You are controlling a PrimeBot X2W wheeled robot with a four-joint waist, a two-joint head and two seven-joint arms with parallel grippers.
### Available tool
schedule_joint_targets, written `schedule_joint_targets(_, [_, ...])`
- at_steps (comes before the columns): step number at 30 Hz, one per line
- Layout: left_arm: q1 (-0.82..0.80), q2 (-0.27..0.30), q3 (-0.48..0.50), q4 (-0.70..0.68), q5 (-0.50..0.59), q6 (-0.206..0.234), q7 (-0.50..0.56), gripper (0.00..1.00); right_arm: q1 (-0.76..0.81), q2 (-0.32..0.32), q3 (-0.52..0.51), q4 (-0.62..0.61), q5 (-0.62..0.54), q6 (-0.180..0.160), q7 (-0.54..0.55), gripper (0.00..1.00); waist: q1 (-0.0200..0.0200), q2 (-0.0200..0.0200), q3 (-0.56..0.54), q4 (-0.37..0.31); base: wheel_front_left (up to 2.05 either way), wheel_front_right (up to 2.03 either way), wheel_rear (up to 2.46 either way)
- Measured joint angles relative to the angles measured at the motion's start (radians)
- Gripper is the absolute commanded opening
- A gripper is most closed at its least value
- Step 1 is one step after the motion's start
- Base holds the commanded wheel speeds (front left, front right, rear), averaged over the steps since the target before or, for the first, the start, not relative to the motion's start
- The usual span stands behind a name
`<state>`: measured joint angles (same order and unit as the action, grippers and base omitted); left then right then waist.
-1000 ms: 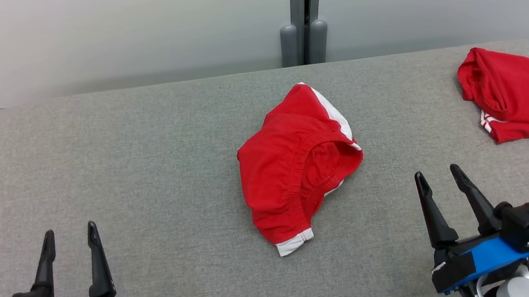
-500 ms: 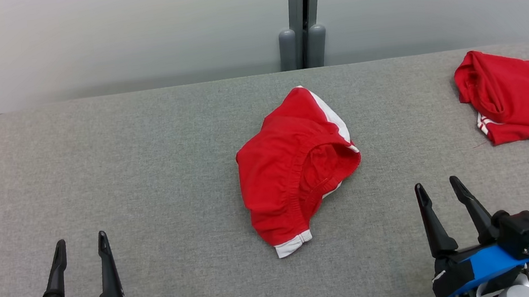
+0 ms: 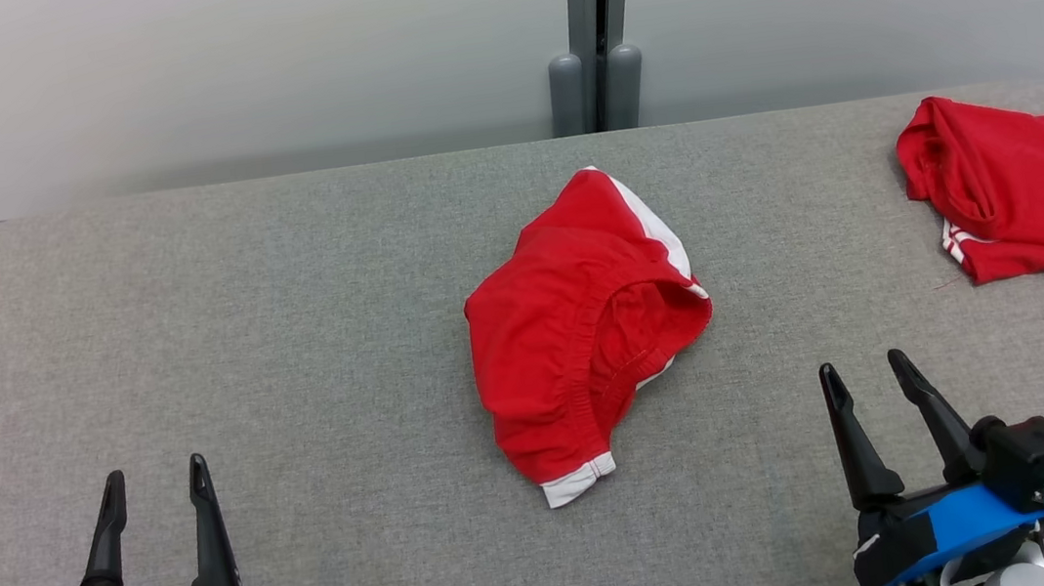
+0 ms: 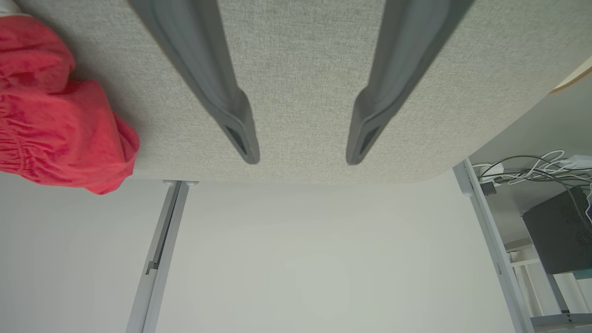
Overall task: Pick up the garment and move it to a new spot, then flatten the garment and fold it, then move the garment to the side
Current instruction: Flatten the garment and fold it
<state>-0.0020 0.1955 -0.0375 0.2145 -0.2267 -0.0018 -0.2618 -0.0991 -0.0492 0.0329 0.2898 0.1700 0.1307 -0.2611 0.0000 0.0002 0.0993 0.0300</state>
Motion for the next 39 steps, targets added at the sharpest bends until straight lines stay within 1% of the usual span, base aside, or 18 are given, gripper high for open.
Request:
schedule_joint_targets(10, [-0.002, -0.016, 0.028, 0.003, 0.019, -0.021, 0.000, 1.00, -0.001, 0.000, 0.012, 0.011, 0.006, 0.000, 0.000, 1.00, 0.0000, 0.0000, 0.000, 0.005, 0.00, 0.00, 0.00])
schedule_joint_targets(14, [-0.006, -0.023, 0.040, -0.002, 0.026, -0.025, 0.000, 1.00, -0.048, 0.000, 0.075, 0.016, 0.007, 0.000, 0.002, 1.00, 0.0000, 0.0000, 0.011, 0.002, 0.00, 0.00, 0.00])
schedule_joint_targets(21, [-0.036, -0.040, 0.052, -0.003, 0.039, -0.038, 0.000, 1.00, -0.173, 0.000, 0.268, 0.056, 0.017, 0.000, 0.030, 1.00, 0.0000, 0.0000, 0.039, 0.014, 0.00, 0.00, 0.00])
schedule_joint_targets(24, [-0.047, -0.044, 0.054, -0.002, 0.045, -0.044, 0.000, 1.00, -0.209, 0.001, 0.349, 0.104, 0.040, 0.000, 0.047, 1.00, 0.0000, 0.0000, 0.051, 0.023, 0.00, 0.00, 0.00])
schedule_joint_targets(29, [-0.070, -0.056, 0.057, -0.001, 0.054, -0.053, 0.000, 1.00, -0.249, 0.001, 0.449, 0.222, 0.076, 0.000, 0.053, 1.00, 0.0001, 0.0001, 0.073, 0.041, 0.00, 0.00, 0.00])
schedule_joint_targets(30, [-0.073, -0.058, 0.057, -0.001, 0.056, -0.055, 0.000, 1.00, -0.255, 0.002, 0.462, 0.250, 0.084, 0.000, 0.051, 1.00, 0.0001, 0.0001, 0.077, 0.045, 0.00, 0.00, 0.00])
schedule_joint_targets(31, [-0.073, -0.058, 0.057, -0.001, 0.056, -0.055, 0.000, 1.00, -0.255, 0.002, 0.462, 0.250, 0.084, 0.000, 0.051, 1.00, 0.0001, 0.0001, 0.077, 0.045, 0.00, 0.00, 0.00])
schedule_joint_targets(36, [-0.085, -0.073, 0.056, -0.001, 0.068, -0.060, 0.000, 1.00, -0.297, 0.001, 0.507, 0.386, 0.124, 0.000, 0.036, 1.00, 0.0001, 0.0001, 0.093, 0.063, 0.00, 0.00, 0.00])
schedule_joint_targets(39, [-0.091, -0.073, 0.061, 0.004, 0.069, -0.067, 0.000, 1.00, -0.320, 0.001, 0.524, 0.452, 0.152, 0.000, 0.026, 1.00, 0.0001, 0.0000, 0.099, 0.068, 0.00, 0.00, 0.00])
